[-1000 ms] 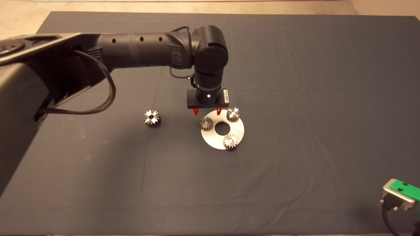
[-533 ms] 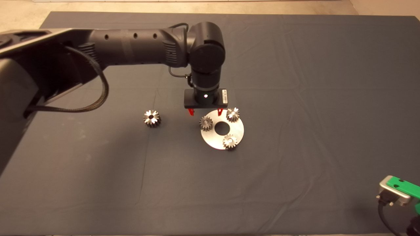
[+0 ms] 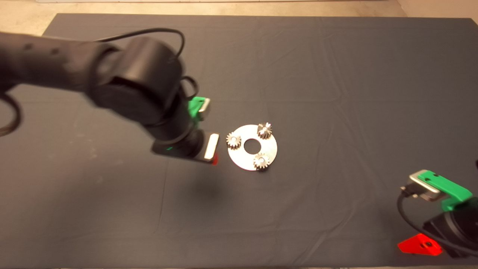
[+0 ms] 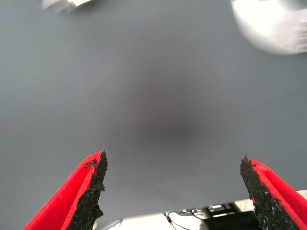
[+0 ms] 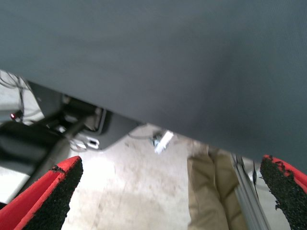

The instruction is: Remove an incorrectly installed larger gear and replace it with the correct smaller gear

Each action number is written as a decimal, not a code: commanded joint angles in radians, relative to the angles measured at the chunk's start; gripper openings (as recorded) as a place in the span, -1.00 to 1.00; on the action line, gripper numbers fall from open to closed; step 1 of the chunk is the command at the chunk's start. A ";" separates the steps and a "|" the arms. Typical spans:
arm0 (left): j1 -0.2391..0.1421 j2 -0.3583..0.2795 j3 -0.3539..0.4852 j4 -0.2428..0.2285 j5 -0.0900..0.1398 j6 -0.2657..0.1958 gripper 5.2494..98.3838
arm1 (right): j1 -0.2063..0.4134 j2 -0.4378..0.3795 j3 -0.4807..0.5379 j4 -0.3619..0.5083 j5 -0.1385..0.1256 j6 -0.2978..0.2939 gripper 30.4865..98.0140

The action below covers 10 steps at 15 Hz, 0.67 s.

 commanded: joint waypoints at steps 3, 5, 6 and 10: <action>-0.043 -0.178 0.164 -0.059 0.136 -0.040 0.37 | 0.118 0.361 0.029 0.006 -0.119 0.356 0.99; -0.043 -0.182 0.198 -0.061 0.136 -0.041 0.37 | 0.118 0.404 0.029 0.006 -0.120 0.405 0.99; -0.043 -0.181 0.218 -0.068 0.136 -0.041 0.37 | 0.115 0.405 0.029 0.007 -0.119 0.412 0.99; -0.043 -0.185 0.239 -0.112 0.085 -0.086 0.37 | 0.114 0.403 0.026 0.003 -0.117 0.412 0.99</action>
